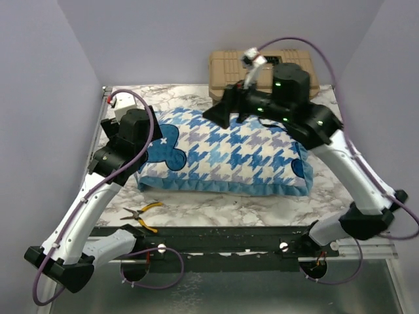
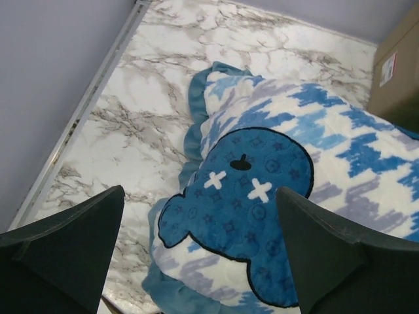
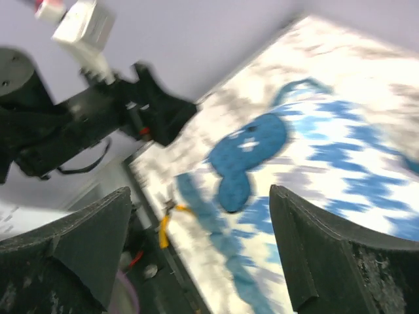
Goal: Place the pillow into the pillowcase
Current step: Turn over the pillow at the center of the board, then reset both arms
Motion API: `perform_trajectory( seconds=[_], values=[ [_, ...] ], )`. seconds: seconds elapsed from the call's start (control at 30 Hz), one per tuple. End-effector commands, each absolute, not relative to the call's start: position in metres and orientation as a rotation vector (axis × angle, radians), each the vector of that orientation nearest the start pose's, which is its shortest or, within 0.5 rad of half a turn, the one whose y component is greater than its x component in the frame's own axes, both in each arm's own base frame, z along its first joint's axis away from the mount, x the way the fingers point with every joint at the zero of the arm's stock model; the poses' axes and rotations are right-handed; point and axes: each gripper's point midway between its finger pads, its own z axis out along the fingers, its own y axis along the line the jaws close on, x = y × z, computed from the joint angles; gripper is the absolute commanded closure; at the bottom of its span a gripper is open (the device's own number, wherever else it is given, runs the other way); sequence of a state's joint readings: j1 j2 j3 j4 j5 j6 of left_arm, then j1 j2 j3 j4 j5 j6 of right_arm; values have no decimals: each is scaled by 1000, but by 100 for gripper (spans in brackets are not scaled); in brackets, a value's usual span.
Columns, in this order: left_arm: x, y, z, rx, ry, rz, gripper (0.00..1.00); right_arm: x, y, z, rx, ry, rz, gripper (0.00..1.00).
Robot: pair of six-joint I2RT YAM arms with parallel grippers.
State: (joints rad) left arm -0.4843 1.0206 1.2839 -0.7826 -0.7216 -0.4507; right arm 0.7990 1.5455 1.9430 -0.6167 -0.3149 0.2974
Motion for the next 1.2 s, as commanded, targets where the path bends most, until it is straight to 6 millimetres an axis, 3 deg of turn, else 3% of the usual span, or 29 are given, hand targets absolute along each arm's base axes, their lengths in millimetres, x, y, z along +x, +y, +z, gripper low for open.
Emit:
perform_trajectory(
  seconds=[0.0,0.1,0.23,0.33,0.43,0.53,0.63,0.73,0.87,0.9,0.93,1.0,1.07,1.17],
  values=[
    [314,-61,306,-206,1911,80,1,318,254,408,-310,1864,661,7],
    [328,-78,289,-137,1882,-19,1,345,171,365,4,1930,465,1],
    [345,-70,261,-157,1801,-92,1,350,68,303,334,1915,119,0],
    [354,-47,235,-210,1761,-109,1,336,4,253,538,1868,-144,0],
    [357,-24,211,-210,1669,-74,1,322,-30,201,536,1866,-299,0],
    [358,-7,180,-197,1641,-1,1,319,-36,158,435,1865,-313,0],
    [359,2,144,-181,1646,61,1,318,-47,138,437,1707,-343,0],
    [366,-2,121,-153,1622,43,1,323,-40,119,411,1654,-266,0],
    [387,7,95,-151,1675,100,1,350,-20,128,274,1588,-167,0],
    [384,8,76,-156,1688,102,1,360,-16,130,234,1588,-162,0],
    [385,7,91,-153,1600,83,1,368,-13,127,181,1604,-169,0],
    [386,6,79,-142,1689,93,1,379,-15,113,103,1630,-159,0],
    [391,4,79,-130,1679,88,1,381,-40,102,242,1617,-116,0],
    [387,0,80,-114,1673,78,1,375,-45,103,254,1602,-117,0]
  ],
)
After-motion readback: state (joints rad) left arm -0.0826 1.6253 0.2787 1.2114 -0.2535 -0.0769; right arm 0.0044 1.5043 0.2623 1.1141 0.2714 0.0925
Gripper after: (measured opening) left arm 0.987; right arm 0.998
